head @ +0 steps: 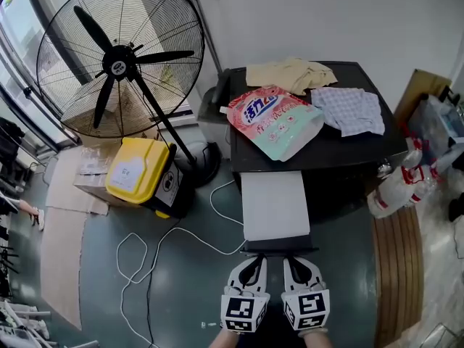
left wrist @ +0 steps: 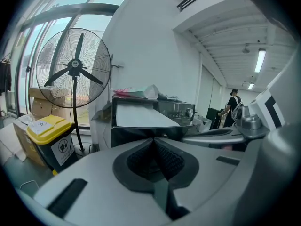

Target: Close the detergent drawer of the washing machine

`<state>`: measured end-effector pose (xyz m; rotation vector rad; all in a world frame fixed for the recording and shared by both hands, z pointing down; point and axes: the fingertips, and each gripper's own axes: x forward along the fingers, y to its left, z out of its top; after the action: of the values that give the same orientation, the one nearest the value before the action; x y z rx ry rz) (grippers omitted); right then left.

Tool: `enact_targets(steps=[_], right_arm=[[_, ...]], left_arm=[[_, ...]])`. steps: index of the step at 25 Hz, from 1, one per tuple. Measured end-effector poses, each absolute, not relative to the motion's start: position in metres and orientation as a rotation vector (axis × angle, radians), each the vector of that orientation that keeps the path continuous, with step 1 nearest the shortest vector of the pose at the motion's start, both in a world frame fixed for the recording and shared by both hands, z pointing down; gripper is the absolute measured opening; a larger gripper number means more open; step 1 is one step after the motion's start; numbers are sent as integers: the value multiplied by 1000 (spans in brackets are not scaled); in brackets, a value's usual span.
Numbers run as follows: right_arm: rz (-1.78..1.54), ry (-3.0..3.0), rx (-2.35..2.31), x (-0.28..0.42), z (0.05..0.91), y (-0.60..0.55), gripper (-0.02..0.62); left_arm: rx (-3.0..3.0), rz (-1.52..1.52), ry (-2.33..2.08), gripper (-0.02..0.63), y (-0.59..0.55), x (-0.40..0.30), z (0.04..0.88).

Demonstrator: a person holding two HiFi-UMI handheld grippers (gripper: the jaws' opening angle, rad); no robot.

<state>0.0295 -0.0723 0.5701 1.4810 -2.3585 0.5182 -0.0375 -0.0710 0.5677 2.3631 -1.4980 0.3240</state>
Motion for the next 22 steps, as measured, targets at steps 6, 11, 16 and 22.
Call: enact_targets(steps=[6, 11, 16, 22], right_arm=[[515, -2357, 1493, 28, 570, -80, 26], [526, -2355, 1487, 26, 573, -81, 26], [529, -2356, 1488, 25, 575, -85, 26], [533, -2360, 1494, 23, 573, -92, 26]], left_arm=[[2368, 315, -1491, 17, -79, -38, 566], [2381, 313, -1494, 17, -81, -38, 566], [2379, 315, -1487, 17, -84, -37, 569], [2376, 311, -1490, 17, -92, -39, 566]])
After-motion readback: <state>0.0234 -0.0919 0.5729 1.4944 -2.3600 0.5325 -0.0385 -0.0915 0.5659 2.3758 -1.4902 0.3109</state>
